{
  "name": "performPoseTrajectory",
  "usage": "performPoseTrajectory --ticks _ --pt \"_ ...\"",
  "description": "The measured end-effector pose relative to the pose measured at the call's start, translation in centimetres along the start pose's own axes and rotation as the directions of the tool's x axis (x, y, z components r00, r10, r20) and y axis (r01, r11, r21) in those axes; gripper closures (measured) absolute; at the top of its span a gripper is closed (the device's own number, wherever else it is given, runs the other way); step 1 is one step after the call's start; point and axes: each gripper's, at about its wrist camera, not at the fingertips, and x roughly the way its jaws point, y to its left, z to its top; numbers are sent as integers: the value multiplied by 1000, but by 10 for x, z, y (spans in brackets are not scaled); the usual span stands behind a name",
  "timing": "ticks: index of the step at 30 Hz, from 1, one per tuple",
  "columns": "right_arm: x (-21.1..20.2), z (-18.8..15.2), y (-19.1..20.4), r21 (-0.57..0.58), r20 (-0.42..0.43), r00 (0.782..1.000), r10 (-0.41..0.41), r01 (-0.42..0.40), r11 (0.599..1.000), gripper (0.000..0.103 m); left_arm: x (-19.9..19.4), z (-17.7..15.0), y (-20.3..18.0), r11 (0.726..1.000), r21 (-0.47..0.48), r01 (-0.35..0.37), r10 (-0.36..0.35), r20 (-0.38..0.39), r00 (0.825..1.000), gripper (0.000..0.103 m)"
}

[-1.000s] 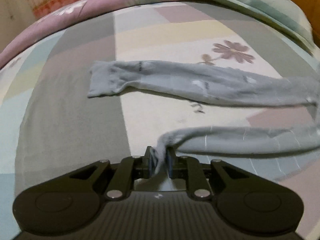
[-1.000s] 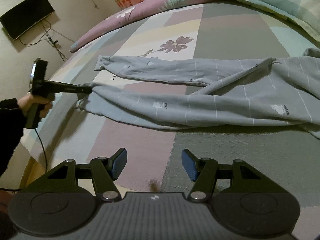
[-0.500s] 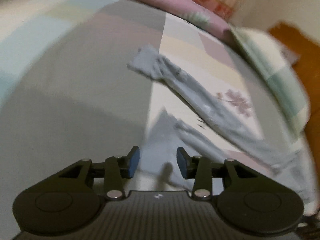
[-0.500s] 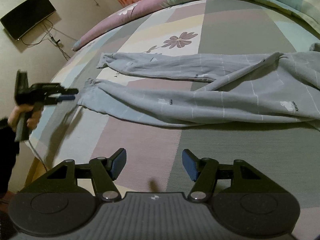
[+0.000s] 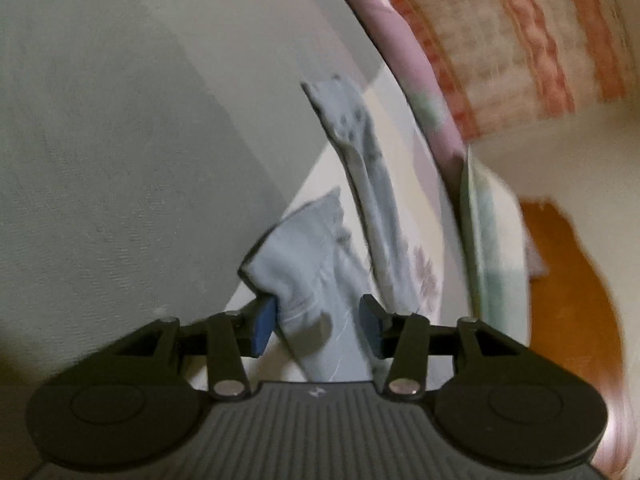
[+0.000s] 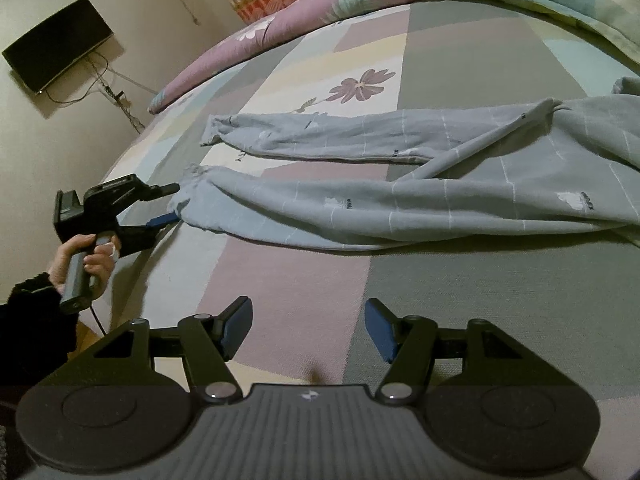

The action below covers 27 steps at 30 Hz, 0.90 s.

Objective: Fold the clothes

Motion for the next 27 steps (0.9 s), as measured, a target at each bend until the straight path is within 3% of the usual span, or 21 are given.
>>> performPoseTrajectory --ticks 7,11,14,17,18,20,21,27 --pt "-3 -5 -2 16 4 1000 2 -2 1000 36 4 -10 -6 999 -41 5 -3 50 999 56" --pt "-16 -9 -11 49 32 999 -12 10 999 33 3 -24 -8 999 32 23 -25 68 997 56" --pt "-18 -11 -20 75 33 999 -22 20 997 32 10 -13 -9 1000 -20 16 -14 107 994 56" --pt "-19 -11 -20 89 48 999 -15 11 996 32 17 -9 -19 999 24 -22 19 139 990 57" --pt "-21 -11 -20 89 52 999 -10 5 996 32 18 -9 -22 999 37 -37 31 146 989 65" --pt "-24 -12 -25 94 57 998 -23 17 995 32 18 -12 -29 987 95 -132 117 150 982 93" --pt "-26 -13 -29 102 59 998 -31 25 994 32 12 -15 -31 980 115 -161 142 152 978 99" --pt "-49 -22 -70 244 106 991 -80 53 968 32 -37 -19 -46 975 121 -187 163 187 969 99"
